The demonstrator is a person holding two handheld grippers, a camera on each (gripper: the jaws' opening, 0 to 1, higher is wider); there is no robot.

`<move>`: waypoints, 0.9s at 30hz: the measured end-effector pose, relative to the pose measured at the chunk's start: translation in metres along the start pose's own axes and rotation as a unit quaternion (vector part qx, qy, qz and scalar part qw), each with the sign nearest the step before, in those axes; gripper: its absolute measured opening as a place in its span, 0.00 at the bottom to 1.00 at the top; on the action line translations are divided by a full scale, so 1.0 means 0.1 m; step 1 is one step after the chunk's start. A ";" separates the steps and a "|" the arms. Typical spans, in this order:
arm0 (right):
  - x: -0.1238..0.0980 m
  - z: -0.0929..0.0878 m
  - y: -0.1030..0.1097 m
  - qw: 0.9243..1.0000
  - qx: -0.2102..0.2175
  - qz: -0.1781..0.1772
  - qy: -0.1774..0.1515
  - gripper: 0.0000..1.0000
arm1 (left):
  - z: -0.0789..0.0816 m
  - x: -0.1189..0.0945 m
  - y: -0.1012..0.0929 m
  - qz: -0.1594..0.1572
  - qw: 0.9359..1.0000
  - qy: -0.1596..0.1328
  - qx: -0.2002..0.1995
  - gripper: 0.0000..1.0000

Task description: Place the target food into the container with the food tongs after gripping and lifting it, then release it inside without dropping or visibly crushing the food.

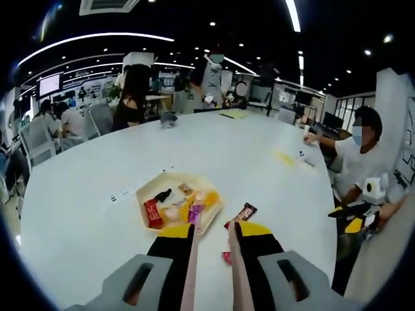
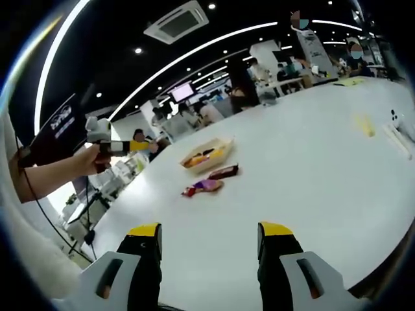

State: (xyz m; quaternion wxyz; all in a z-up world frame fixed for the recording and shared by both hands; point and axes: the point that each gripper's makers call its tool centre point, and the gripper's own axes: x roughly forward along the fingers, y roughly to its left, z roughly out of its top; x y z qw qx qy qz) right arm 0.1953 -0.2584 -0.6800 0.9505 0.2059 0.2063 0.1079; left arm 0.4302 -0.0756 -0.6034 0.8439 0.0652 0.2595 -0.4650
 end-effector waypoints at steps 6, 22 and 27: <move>0.00 0.02 0.00 1.000 -0.001 0.001 -0.002 0.60 | -0.01 0.03 -0.09 -0.014 1.000 0.005 0.014 0.24; 0.00 0.02 -0.07 1.000 0.005 -0.005 -0.005 0.60 | -0.17 0.18 -0.39 -0.062 0.996 0.036 0.050 0.24; 0.01 0.02 -0.08 1.000 0.007 -0.008 -0.004 0.60 | -0.23 0.23 -0.47 -0.078 0.994 0.048 0.062 0.24</move>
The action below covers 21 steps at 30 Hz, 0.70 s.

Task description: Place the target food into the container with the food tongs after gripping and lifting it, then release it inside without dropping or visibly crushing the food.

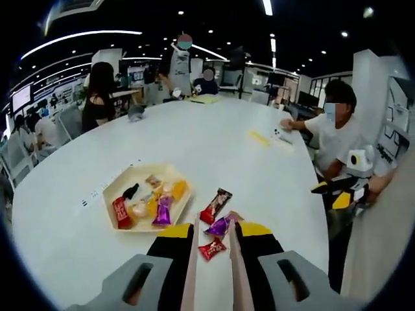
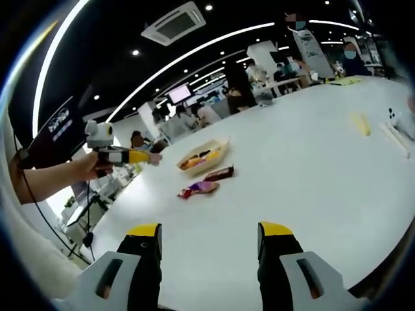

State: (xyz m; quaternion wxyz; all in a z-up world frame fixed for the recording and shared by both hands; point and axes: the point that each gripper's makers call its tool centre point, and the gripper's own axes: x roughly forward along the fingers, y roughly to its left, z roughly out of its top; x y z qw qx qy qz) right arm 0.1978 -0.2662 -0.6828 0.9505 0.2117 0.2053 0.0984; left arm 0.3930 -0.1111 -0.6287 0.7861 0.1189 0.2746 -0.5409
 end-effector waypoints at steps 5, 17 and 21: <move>0.00 -0.01 -0.02 1.000 0.003 -0.003 0.001 0.60 | -0.06 0.05 -0.06 -0.014 1.000 0.012 0.009 0.24; 0.04 -0.02 -0.02 1.000 0.004 -0.004 0.005 0.60 | -0.16 0.12 -0.13 -0.031 0.999 0.031 0.021 0.24; 0.04 -0.03 -0.02 1.000 0.005 -0.006 0.008 0.60 | -0.22 0.15 -0.12 -0.034 0.999 0.036 0.019 0.24</move>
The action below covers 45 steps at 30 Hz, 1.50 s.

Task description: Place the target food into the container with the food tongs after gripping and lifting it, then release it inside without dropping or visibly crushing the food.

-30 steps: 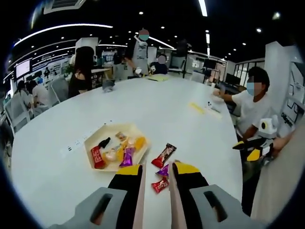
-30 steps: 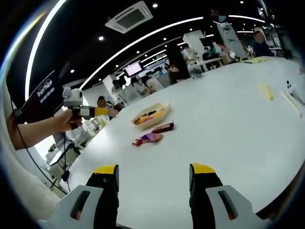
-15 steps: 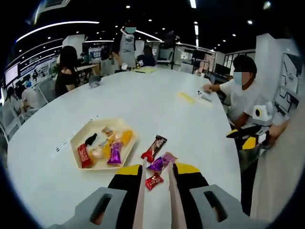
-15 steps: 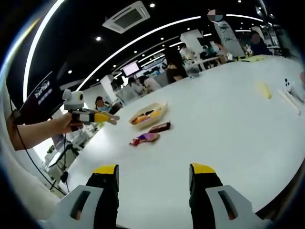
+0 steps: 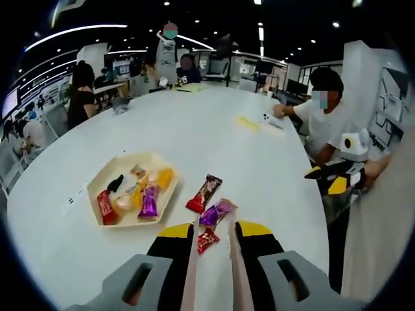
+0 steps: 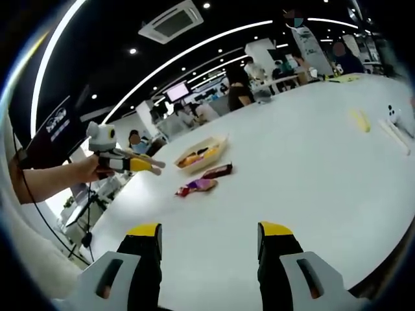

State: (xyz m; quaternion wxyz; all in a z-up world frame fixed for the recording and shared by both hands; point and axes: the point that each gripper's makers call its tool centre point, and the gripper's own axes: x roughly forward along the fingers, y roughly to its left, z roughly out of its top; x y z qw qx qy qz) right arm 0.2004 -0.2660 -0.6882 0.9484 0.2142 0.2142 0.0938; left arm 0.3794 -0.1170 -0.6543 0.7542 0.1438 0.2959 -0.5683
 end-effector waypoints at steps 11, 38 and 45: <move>-0.01 -0.01 -0.03 1.000 0.001 -0.007 0.003 0.60 | -0.09 0.09 0.04 -0.005 1.000 0.012 0.016 0.24; 0.01 -0.02 -0.12 1.000 0.007 -0.022 0.011 0.60 | -0.34 0.37 0.08 -0.038 0.988 0.094 0.112 0.25; 0.02 -0.04 -0.13 1.000 0.006 -0.023 0.016 0.60 | -0.41 0.44 0.12 -0.051 0.983 0.115 0.136 0.25</move>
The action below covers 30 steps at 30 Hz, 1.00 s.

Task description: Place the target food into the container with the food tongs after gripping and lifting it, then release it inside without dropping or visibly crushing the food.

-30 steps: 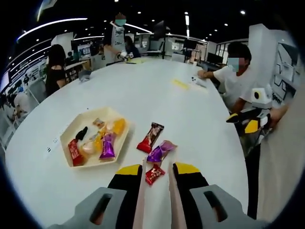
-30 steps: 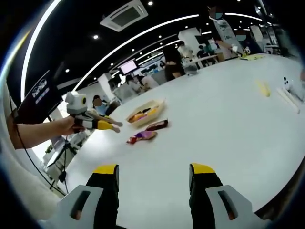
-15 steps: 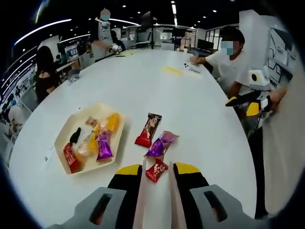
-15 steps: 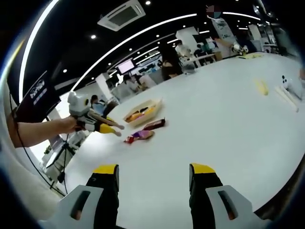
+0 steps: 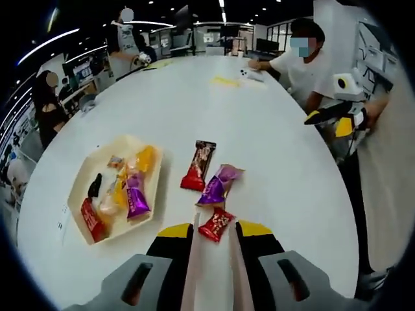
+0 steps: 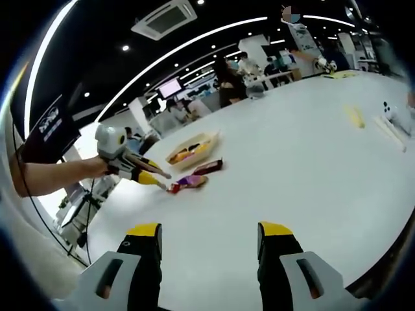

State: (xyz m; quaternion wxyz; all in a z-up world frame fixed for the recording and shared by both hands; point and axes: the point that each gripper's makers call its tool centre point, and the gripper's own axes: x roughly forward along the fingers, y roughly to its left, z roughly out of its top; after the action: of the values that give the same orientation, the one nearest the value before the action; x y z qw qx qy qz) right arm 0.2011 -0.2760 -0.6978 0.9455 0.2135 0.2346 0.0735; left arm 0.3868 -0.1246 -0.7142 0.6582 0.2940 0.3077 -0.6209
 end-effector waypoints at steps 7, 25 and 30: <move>-0.03 -0.01 -0.04 1.000 0.002 -0.007 0.002 0.60 | -0.03 0.10 -0.03 -0.012 1.000 0.015 0.023 0.25; -0.03 -0.01 -0.10 1.000 0.006 -0.014 0.002 0.59 | -0.05 0.17 -0.05 -0.020 0.999 0.026 0.034 0.24; -0.03 -0.01 -0.10 1.000 0.006 -0.012 0.004 0.59 | -0.03 0.19 -0.08 -0.024 0.999 0.025 0.032 0.24</move>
State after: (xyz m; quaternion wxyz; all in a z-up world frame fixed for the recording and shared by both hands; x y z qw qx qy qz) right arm 0.1985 -0.2850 -0.7020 0.9442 0.2158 0.2411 0.0621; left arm 0.3791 -0.1347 -0.7308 0.6254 0.3227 0.3110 -0.6388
